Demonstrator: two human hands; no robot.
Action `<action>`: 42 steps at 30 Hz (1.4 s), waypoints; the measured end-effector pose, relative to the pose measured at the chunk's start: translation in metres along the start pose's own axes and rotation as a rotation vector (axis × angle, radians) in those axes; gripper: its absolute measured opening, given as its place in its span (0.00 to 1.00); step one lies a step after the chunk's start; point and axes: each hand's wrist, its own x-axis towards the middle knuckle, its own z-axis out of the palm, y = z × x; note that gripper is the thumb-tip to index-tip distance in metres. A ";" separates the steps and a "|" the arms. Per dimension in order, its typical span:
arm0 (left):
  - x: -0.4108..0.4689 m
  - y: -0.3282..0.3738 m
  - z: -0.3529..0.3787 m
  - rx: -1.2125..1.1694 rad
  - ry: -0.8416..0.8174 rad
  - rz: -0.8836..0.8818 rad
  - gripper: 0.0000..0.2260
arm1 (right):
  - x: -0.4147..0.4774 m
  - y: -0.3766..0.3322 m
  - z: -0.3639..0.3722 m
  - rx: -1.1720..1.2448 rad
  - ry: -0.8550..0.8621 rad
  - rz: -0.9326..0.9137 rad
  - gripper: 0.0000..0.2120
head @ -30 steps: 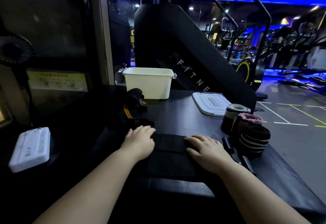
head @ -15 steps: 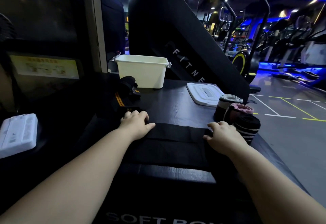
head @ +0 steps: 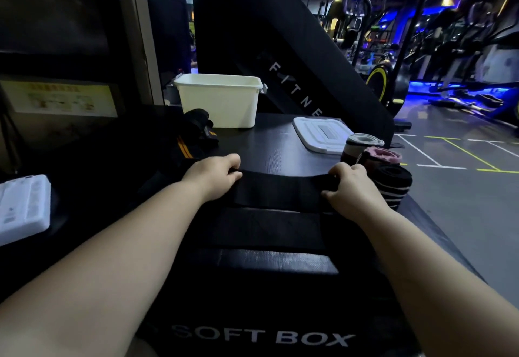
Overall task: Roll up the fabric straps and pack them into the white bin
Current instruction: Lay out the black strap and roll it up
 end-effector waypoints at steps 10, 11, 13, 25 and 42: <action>-0.002 0.008 -0.037 0.022 -0.054 0.021 0.08 | -0.002 0.006 -0.007 0.125 0.034 -0.009 0.21; -0.003 0.009 -0.038 0.022 -0.071 0.020 0.09 | -0.003 0.007 -0.008 0.122 0.032 -0.018 0.21; -0.006 0.011 -0.040 0.034 -0.115 0.030 0.10 | -0.008 0.009 -0.010 0.115 0.028 -0.035 0.22; -0.043 0.004 -0.001 0.041 -0.226 -0.002 0.12 | -0.046 0.033 -0.009 0.027 -0.014 -0.108 0.19; -0.063 0.009 0.017 0.046 -0.071 0.045 0.12 | -0.059 0.057 -0.005 0.114 -0.016 -0.190 0.17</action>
